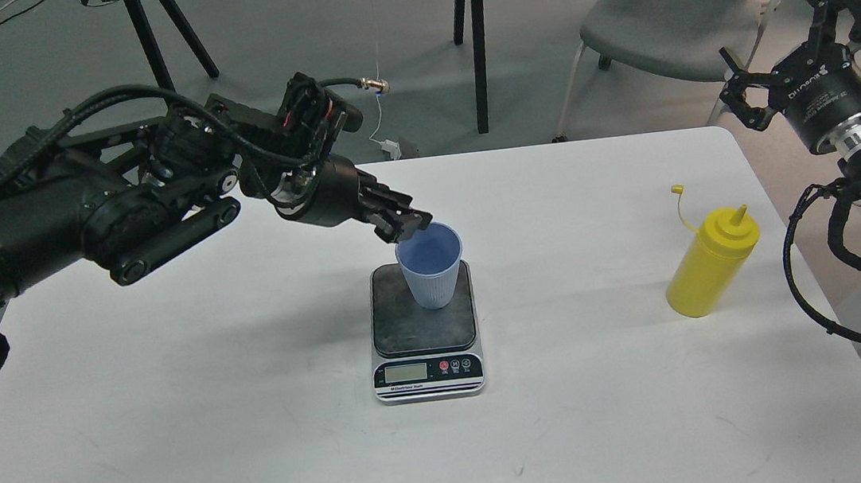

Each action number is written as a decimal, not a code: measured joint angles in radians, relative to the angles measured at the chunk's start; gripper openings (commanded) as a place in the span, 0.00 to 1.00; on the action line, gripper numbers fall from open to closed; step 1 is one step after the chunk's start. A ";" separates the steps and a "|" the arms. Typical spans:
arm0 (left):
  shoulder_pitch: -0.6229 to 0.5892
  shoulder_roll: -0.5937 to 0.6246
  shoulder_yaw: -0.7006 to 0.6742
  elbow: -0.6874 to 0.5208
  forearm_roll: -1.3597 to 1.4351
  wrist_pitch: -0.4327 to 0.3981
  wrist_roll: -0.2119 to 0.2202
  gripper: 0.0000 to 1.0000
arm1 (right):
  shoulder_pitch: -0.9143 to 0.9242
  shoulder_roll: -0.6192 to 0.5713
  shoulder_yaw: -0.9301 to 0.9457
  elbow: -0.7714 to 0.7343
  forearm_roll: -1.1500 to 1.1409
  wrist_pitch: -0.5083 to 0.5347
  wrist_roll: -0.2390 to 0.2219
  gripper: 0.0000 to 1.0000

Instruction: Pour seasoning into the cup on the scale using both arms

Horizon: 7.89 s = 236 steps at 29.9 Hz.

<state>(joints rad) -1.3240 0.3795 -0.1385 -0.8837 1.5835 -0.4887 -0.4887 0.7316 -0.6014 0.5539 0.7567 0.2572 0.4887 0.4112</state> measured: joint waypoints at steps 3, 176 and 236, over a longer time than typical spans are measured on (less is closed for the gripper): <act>-0.001 0.033 -0.128 0.095 -0.277 0.000 0.000 0.69 | -0.053 -0.044 0.052 0.027 0.010 0.000 -0.011 0.99; 0.224 0.145 -0.222 0.436 -1.318 0.000 0.000 0.95 | 0.488 0.161 -0.314 0.357 -1.620 -0.397 -0.181 0.46; 0.227 0.131 -0.216 0.436 -1.318 0.000 0.000 0.95 | 0.038 -0.067 0.037 0.415 -0.116 -0.003 -0.187 0.46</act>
<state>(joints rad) -1.0968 0.5103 -0.3547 -0.4479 0.2654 -0.4886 -0.4887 0.7700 -0.6680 0.5914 1.1718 0.1415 0.4854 0.2237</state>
